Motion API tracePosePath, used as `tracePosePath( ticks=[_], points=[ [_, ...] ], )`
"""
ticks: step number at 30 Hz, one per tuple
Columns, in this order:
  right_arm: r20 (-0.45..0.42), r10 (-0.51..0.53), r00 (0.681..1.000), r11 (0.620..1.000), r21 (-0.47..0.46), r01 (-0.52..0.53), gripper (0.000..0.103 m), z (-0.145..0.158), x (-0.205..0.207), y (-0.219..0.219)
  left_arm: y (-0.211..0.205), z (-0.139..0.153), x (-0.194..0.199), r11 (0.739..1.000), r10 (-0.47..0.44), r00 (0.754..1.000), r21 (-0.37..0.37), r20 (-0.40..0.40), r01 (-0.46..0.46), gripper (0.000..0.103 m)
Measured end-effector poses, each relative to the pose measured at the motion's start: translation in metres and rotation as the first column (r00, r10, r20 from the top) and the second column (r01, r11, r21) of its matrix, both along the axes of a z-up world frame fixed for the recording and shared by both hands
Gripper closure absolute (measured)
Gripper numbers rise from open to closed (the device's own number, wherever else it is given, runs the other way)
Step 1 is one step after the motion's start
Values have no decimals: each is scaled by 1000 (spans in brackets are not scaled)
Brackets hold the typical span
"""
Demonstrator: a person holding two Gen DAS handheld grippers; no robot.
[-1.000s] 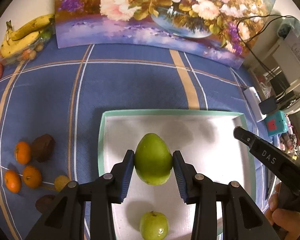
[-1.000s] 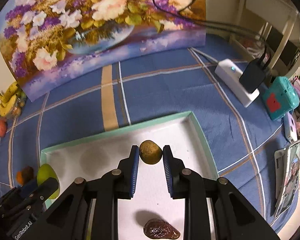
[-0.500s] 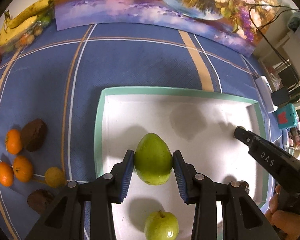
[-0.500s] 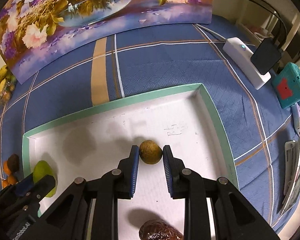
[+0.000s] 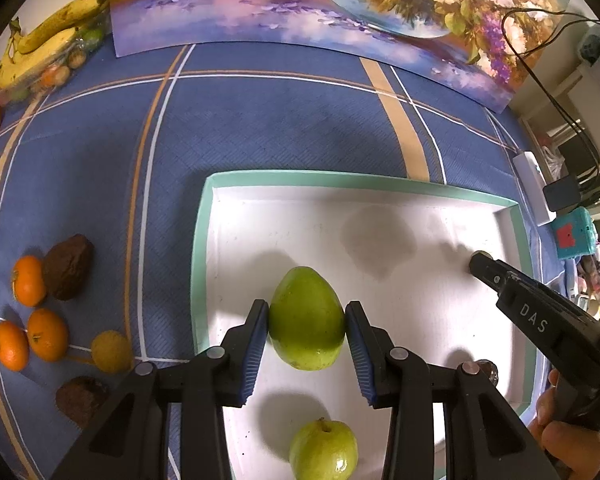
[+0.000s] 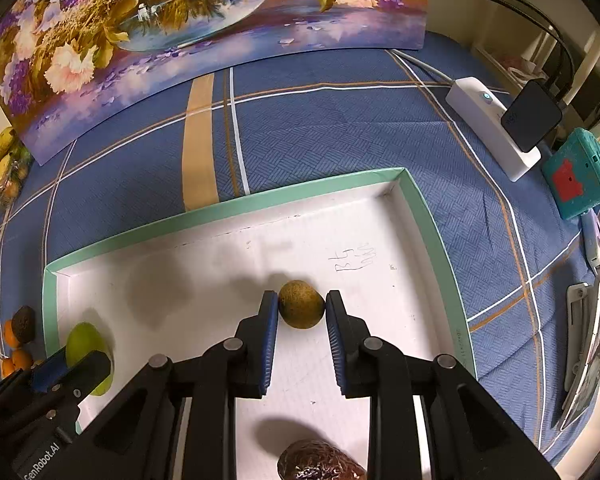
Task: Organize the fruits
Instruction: 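Open the left gripper to drop the pear while the right gripper releases the brown fruit into the tray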
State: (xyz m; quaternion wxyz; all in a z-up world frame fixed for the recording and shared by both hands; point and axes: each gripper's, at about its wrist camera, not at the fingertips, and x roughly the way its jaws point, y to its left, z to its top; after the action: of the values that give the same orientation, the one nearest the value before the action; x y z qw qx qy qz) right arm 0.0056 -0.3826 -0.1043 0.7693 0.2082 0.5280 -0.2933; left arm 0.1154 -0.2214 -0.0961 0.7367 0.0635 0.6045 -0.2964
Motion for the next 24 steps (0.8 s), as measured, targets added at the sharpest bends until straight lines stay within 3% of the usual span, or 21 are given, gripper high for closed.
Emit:
tracePosePath(
  ticks=[8, 22, 24],
  points=[
    [1, 4, 1000, 1000, -9, -4, 76, 10, 1, -1, 2, 23, -1, 999, -7, 1000, -41, 29, 9, 55],
    [143, 50, 988, 995, -90, -37, 76, 84, -4, 15, 20, 88, 2, 987, 20, 989, -159, 149, 4, 55],
    [157, 53, 986, 994, -98, -37, 76, 91, -6, 16, 24, 90, 5, 988, 36, 987, -155, 157, -11, 44]
  ],
)
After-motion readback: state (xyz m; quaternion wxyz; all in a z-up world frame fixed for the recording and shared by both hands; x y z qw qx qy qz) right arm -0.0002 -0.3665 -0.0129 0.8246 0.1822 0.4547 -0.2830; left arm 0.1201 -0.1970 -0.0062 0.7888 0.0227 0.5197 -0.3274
